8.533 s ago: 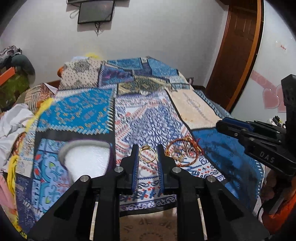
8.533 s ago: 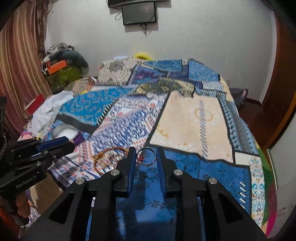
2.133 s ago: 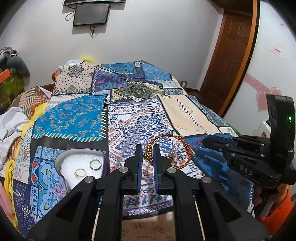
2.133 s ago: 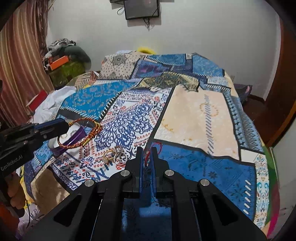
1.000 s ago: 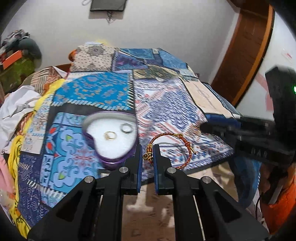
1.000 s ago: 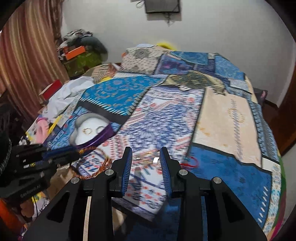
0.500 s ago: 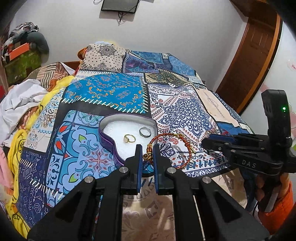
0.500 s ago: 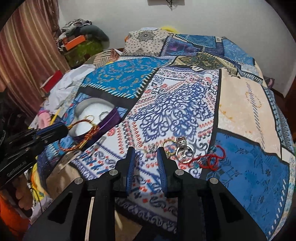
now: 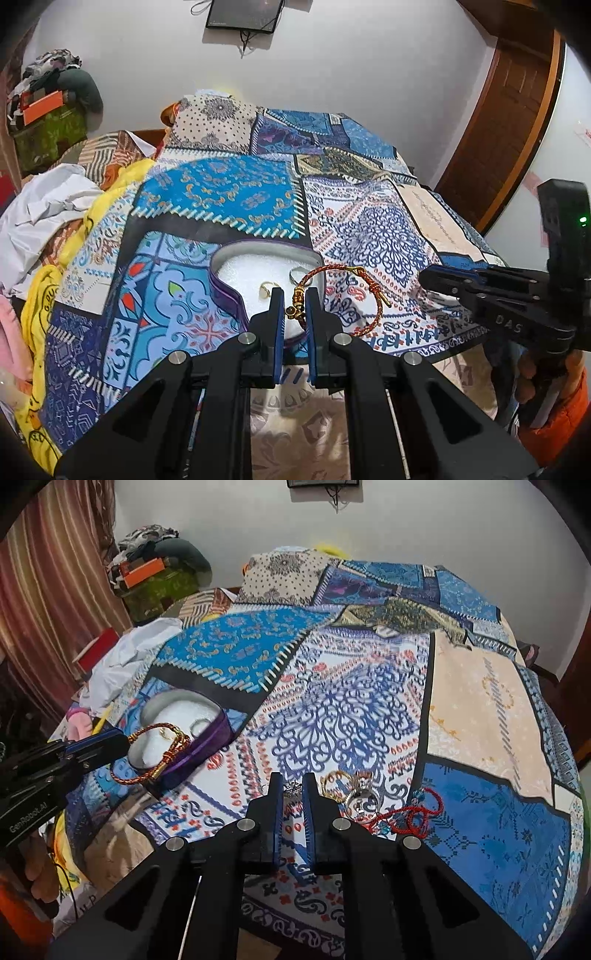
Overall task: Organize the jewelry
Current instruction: 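Carry the orange bead bracelet in the left gripper to the heart box, then lower the bead bracelet onto the foam and open the left gripper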
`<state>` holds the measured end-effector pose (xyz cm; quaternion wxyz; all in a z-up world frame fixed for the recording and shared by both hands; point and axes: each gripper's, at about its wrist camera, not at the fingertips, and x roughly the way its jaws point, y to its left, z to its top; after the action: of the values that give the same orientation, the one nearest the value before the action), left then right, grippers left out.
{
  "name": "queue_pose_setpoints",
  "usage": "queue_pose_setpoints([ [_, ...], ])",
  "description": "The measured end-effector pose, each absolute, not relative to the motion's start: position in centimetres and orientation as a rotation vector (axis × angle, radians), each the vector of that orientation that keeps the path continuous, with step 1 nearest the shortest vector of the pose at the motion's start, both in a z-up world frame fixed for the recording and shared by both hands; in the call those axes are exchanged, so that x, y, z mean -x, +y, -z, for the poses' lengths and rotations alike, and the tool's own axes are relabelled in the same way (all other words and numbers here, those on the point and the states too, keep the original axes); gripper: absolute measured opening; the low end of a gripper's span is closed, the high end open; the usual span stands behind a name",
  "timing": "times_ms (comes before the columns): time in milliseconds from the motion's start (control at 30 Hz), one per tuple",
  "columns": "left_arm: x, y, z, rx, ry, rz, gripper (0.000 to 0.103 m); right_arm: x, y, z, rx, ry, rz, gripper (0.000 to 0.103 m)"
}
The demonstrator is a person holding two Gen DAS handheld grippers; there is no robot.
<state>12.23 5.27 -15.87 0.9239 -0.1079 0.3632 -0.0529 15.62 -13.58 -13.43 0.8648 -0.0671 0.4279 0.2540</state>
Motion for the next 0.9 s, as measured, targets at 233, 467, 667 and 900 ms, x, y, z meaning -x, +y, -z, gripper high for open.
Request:
queue_pose_setpoints([
  [233, -12.1, 6.3, 14.2, 0.209, 0.697, 0.075, 0.009, -15.1, -12.5, 10.6, 0.127, 0.816, -0.569, 0.009],
  [467, -12.6, 7.2, 13.4, 0.191, 0.674, 0.033, 0.009, -15.1, -10.3, 9.3, 0.122, 0.768, -0.619, 0.009],
  [667, -13.6, 8.2, 14.3, 0.183, 0.700, -0.005, 0.009, -15.2, -8.2, 9.6, 0.133, 0.768, -0.663, 0.009],
  [900, -14.2, 8.2, 16.4, 0.188, 0.749, 0.008, 0.009, -15.5, -6.7, 11.5, 0.143, 0.824, -0.698, 0.009],
])
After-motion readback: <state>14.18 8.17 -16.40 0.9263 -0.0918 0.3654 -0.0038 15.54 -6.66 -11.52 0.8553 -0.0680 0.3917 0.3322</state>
